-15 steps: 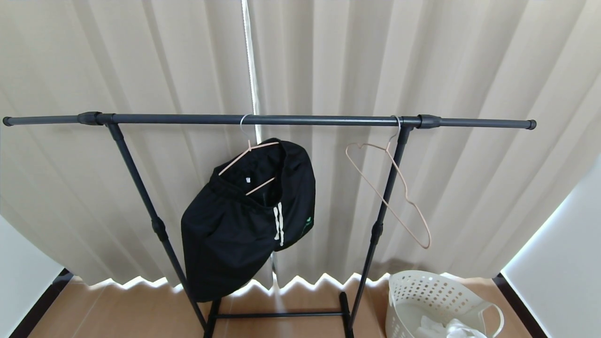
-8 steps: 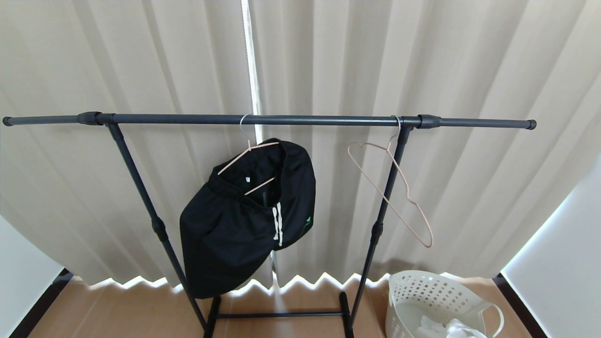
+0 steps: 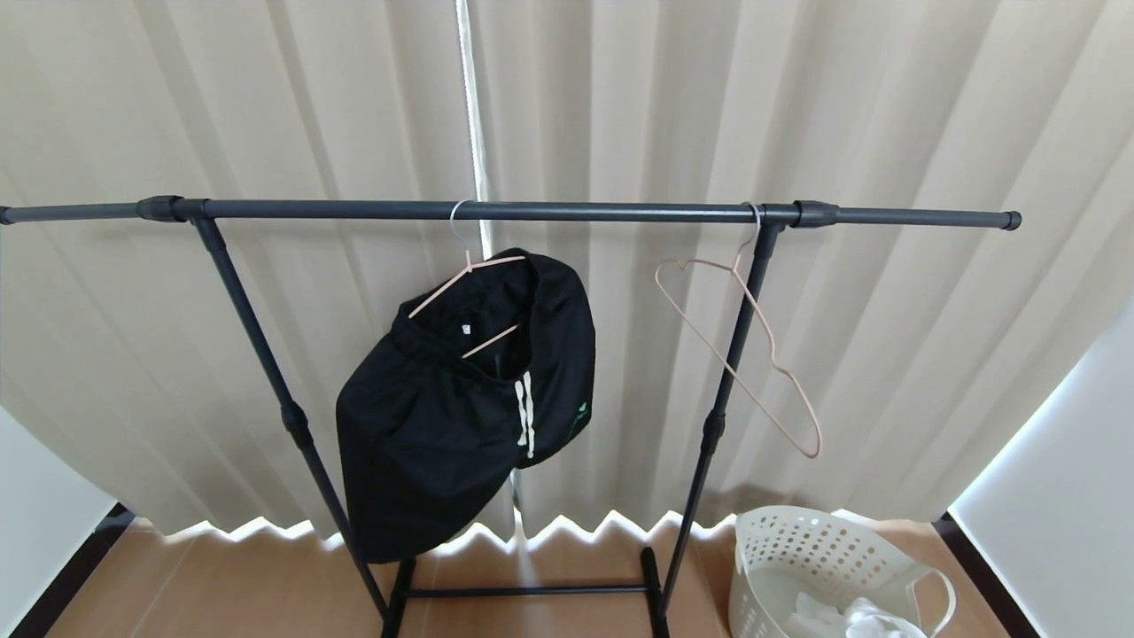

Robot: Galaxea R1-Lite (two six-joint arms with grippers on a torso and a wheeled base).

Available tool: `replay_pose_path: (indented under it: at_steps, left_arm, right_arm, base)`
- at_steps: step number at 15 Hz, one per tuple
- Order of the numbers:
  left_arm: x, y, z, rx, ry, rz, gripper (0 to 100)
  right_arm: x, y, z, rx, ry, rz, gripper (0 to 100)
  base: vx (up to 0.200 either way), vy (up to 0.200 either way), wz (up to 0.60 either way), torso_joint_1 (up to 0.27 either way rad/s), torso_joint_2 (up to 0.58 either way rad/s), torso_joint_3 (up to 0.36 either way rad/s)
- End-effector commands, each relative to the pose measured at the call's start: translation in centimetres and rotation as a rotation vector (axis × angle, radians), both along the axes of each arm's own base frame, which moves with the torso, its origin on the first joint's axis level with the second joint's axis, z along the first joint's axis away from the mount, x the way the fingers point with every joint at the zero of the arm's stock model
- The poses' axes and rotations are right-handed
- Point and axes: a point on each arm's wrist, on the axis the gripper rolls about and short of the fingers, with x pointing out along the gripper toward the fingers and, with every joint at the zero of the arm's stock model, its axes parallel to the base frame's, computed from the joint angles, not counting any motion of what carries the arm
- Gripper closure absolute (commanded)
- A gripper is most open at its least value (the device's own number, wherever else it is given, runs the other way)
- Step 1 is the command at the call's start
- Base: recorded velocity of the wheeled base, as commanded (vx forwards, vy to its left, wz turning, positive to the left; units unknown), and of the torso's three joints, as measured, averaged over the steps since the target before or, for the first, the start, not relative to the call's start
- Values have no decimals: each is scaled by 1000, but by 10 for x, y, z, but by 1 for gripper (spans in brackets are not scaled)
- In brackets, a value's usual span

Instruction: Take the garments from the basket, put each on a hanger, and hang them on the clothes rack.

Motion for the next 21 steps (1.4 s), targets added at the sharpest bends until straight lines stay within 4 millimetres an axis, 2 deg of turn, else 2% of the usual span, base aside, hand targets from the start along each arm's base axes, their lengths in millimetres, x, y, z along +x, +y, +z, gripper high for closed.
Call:
replay_pose_path:
  at_steps: [1,9,21]
  left_arm:
    - [0,0,0,0,5,1,0]
    - [0,0,0,0,5,1,0]
    - [0,0,0,0,5,1,0]
  right_arm:
    - [0,0,0,0,-1,0,0]
    - [0,0,0,0,-1,-2,0]
    - [0,0,0,0,-1,-2,0]
  base:
    - [0,0,0,-159,339,188]
    - [0,0,0,-165,382,218]
    - [0,0,0,-209,531,322]
